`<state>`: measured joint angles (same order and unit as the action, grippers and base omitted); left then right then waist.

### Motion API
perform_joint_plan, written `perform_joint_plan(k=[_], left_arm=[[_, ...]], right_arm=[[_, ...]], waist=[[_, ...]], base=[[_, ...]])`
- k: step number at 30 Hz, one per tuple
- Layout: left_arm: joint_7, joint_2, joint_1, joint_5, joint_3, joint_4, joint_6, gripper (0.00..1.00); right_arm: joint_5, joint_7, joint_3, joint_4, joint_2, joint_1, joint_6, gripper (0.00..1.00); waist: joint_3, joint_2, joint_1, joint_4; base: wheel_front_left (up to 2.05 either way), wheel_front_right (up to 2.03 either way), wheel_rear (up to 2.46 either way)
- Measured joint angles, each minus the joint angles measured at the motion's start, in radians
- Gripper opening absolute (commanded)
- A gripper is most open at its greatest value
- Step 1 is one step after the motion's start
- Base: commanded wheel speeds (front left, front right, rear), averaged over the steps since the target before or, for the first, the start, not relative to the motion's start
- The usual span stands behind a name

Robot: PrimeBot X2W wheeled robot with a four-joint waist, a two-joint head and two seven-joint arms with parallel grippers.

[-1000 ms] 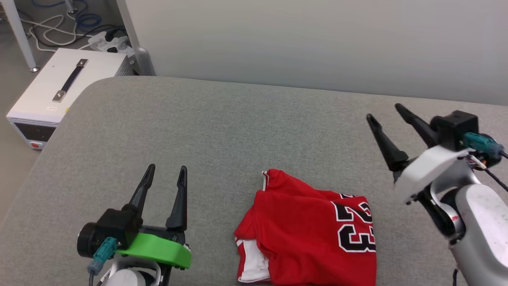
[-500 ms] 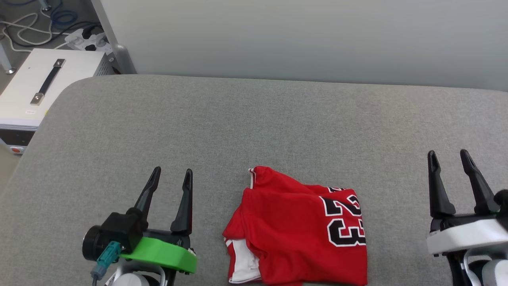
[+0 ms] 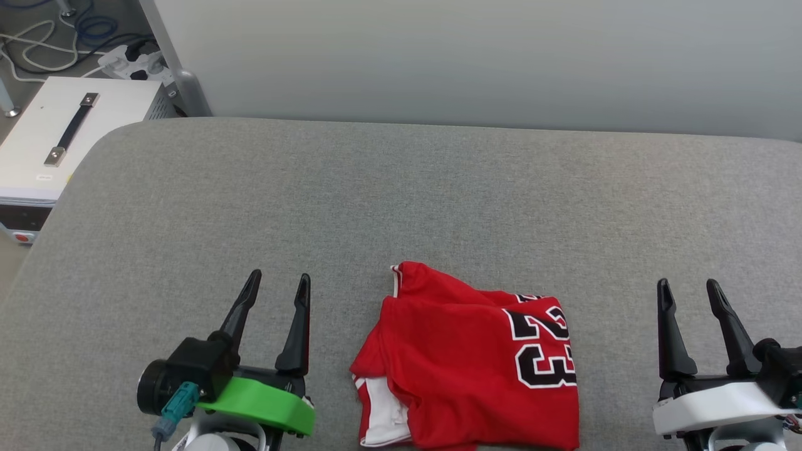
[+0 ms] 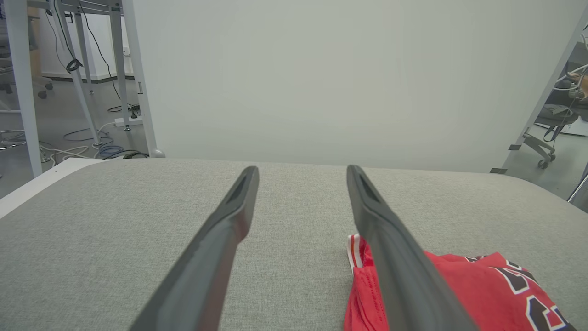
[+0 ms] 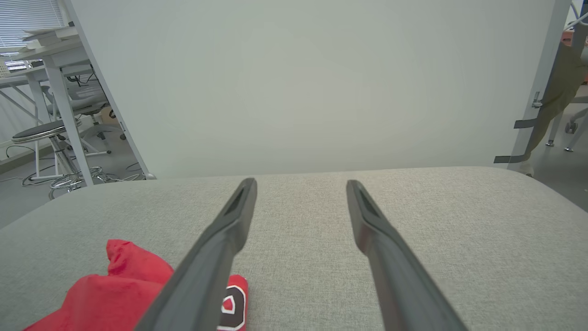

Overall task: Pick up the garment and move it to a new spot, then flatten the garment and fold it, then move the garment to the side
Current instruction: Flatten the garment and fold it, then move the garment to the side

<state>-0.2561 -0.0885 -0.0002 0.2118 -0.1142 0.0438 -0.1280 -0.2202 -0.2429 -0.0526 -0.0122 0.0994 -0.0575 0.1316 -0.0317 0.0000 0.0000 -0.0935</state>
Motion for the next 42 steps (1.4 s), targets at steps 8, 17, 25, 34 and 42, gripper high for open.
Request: perform_joint_plan(k=[8,17,25,34,42], left_arm=[[0.000,0.000,0.000,0.000,-0.001,0.005,0.000,1.00],[0.000,0.001,-0.001,0.000,-0.004,0.005,0.000,1.00],[0.000,0.001,-0.007,-0.001,-0.014,0.007,0.000,1.00],[0.000,0.004,-0.045,-0.001,-0.037,0.012,0.000,1.00],[0.000,0.013,-0.076,0.000,-0.043,0.011,0.000,1.00]], right_arm=[[-0.011,-0.007,0.006,0.029,0.000,0.002,0.000,1.00],[-0.030,0.075,0.039,0.035,0.032,0.010,0.000,1.00],[-0.171,0.621,0.168,-0.065,0.155,0.051,0.000,1.00],[-0.238,1.124,0.125,-0.114,0.112,0.100,0.000,1.00],[-0.166,1.221,0.103,-0.095,0.062,0.148,0.000,1.00]], waist=[[-0.003,0.0000,0.0000,-0.008],[-0.023,0.0000,0.0000,-0.015],[-0.071,0.0000,0.0000,-0.027],[-0.122,0.0000,0.0000,-0.070],[-0.165,0.0000,0.0000,-0.120]], base=[[0.00,0.00,0.00],[0.00,0.00,0.00],[0.00,0.00,0.00],[0.00,0.00,0.00],[0.00,0.00,0.00]])
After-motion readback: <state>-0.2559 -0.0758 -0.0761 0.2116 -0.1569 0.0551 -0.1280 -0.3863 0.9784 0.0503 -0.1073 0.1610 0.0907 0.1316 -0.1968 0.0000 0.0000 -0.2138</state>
